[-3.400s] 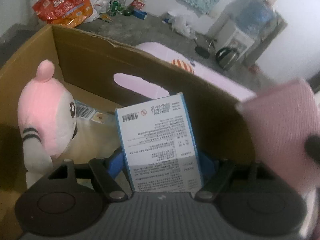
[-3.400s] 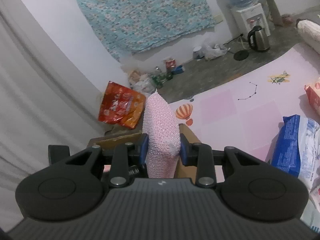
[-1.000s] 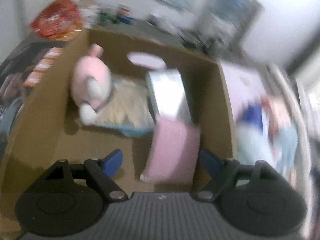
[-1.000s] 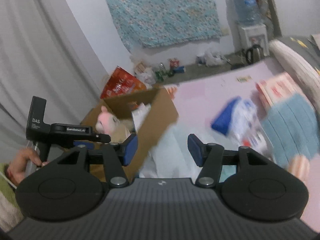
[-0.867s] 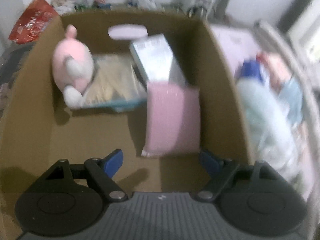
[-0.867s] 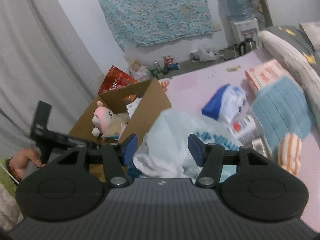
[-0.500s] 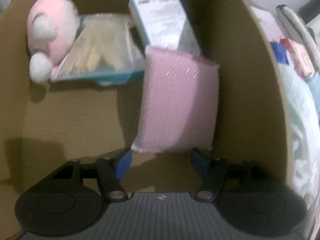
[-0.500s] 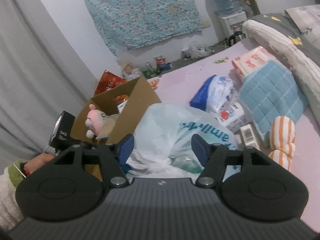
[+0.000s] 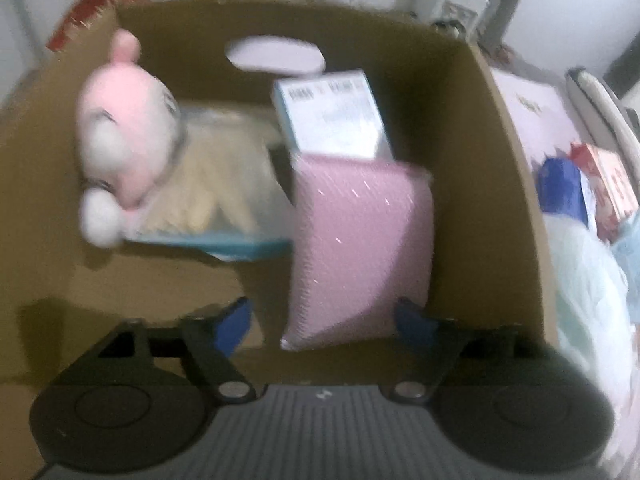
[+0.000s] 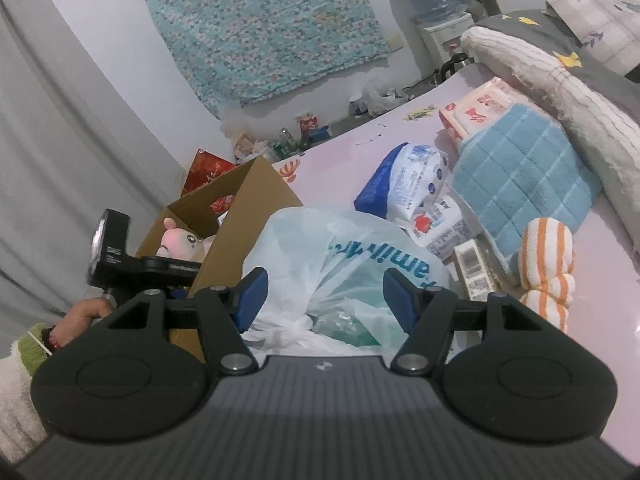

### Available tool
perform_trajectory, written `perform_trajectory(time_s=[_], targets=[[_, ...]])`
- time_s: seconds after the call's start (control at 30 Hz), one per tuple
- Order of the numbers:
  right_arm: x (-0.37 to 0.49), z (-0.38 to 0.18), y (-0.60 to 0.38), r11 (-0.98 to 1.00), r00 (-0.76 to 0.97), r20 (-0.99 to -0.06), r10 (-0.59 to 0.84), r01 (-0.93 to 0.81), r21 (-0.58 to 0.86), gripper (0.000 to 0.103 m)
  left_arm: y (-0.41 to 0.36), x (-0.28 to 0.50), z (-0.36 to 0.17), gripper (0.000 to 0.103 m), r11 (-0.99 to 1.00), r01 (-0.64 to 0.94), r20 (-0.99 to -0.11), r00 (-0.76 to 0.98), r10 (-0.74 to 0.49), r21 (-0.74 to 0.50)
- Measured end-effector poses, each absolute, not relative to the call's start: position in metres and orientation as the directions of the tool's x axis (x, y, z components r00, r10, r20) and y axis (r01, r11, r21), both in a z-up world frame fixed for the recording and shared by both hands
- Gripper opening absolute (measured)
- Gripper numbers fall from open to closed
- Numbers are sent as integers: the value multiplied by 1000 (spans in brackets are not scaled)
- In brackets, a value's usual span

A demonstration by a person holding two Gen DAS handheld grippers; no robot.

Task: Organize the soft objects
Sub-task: 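Withdraw both tools from the box toward the bed items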

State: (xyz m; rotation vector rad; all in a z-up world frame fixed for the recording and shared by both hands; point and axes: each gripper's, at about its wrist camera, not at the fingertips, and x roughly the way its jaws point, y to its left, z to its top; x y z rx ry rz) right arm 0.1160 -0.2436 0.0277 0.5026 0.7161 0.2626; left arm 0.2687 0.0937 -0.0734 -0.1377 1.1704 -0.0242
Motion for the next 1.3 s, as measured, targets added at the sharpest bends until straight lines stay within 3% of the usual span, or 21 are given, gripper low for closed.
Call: perform_trajectory(time_s=[0.2,0.33,0.63,0.97,1.3], targets=[[102,23,-259,841,733,-557,390,-38,540,68,113,239,-29,92,980,-102,-861,498,-101,-173],[88,24,-274,833,749,-548,374,-12,553,69,115,213,17,92,978,-140,-779,626,-32,-152],[52,26,-305,805,799,-511,317,58,591,71,90,148,89,100,983,7,-667,734,-130,-184],[41,19,-317,808,810,-515,281,90,582,78,-31,158,102,102,929,350,-690,644,-331,-119],[72,13,-311,906,809,-560,177,88,414,83,-149,238,70,102,886,464,-750,585,-308,-3]])
